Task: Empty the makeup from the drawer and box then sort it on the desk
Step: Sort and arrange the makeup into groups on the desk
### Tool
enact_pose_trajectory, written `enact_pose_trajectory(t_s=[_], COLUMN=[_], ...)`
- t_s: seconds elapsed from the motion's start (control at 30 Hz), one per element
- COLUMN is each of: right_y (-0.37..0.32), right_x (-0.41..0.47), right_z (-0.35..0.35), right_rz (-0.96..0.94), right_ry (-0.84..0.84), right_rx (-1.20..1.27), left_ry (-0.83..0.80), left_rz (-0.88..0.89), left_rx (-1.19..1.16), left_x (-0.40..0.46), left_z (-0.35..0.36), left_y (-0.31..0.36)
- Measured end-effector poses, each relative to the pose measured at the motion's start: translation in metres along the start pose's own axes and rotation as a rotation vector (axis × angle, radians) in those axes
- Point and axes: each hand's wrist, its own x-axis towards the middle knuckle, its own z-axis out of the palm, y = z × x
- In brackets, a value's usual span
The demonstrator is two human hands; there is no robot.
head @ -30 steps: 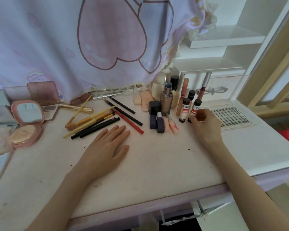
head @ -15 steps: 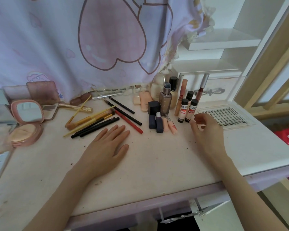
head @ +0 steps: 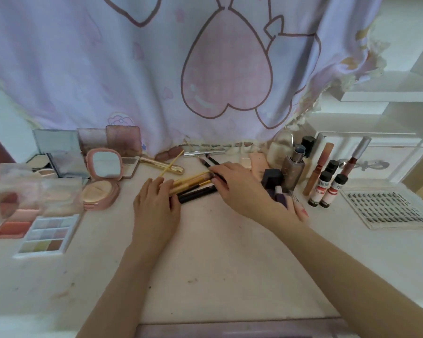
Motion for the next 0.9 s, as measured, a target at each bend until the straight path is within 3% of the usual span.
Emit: enact_pose_trajectory(t_s=[0.23,0.37,0.63,0.8,0.9], right_y=[-0.014,-0.020,-0.016,-0.009,0.003], right_x=[0.086,0.104,0.103,0.102,0.097], right_z=[0.040,0.052,0.065,0.040,0.021], right_rz=[0.066,0.057,0.089,0.240,0.313], right_ry=[-0.180,-0.247,-0.215,-0.146,-0.058], right_rx=[-0.118,-0.191,-0.082,0.242,0.309], left_ry=[-0.217,-0.187,-0.158,-0.179,-0.218], left_rz=[0.026,0.034,0.033,0.015,0.004], left_rx=[0.200,0.250,0.271,0.245,0.249], left_x=[-0.002,-0.001,0.000,-0.001,-0.001], left_z=[0.005,0.007,0.008,0.008,0.007], left_y=[0.001,0.001,0.000,-0.002,0.001])
